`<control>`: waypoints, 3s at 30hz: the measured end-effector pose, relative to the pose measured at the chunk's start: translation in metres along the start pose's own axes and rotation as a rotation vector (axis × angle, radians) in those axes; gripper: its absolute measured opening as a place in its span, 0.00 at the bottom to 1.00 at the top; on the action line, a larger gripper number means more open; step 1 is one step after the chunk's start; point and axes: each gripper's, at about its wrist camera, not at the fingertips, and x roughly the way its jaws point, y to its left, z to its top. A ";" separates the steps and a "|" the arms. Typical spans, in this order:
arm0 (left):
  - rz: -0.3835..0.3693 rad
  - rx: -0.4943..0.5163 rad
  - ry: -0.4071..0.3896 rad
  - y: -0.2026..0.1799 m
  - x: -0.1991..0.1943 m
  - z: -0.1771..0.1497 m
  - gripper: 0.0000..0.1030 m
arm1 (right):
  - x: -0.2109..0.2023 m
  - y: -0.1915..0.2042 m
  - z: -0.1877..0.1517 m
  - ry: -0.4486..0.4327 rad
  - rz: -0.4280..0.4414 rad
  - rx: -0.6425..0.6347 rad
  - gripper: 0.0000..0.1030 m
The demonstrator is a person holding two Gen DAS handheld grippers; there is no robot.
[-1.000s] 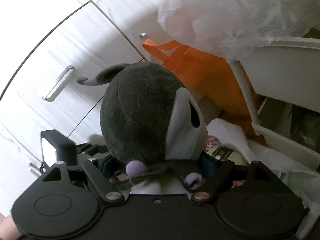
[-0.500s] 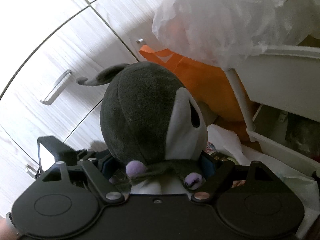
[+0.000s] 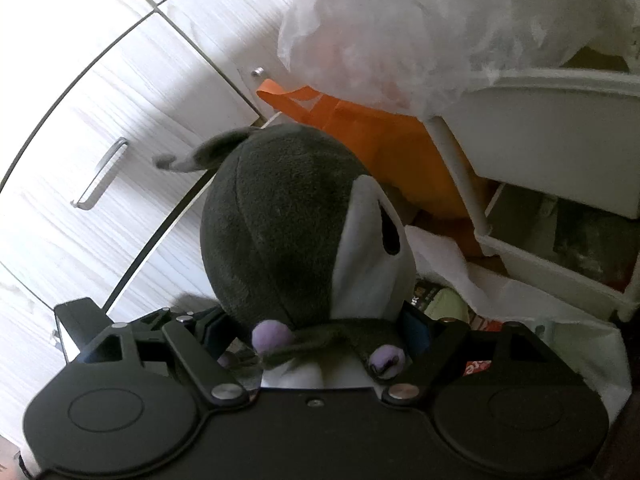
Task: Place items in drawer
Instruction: 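Hook the left gripper behind the lower drawer handle, then pull the drawer open with the left gripper while the right gripper holds the plush toy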
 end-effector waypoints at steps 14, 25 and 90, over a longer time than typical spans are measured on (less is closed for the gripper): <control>0.022 0.028 0.022 -0.023 -0.007 0.001 0.55 | -0.004 -0.003 -0.005 0.080 -0.081 -0.013 0.84; 0.006 -0.086 -0.004 -0.026 -0.016 -0.003 0.55 | -0.017 0.022 -0.020 0.049 -0.133 -0.163 0.84; -0.111 -0.129 -0.086 -0.047 -0.066 -0.053 0.50 | -0.028 0.019 -0.022 0.024 -0.147 -0.166 0.85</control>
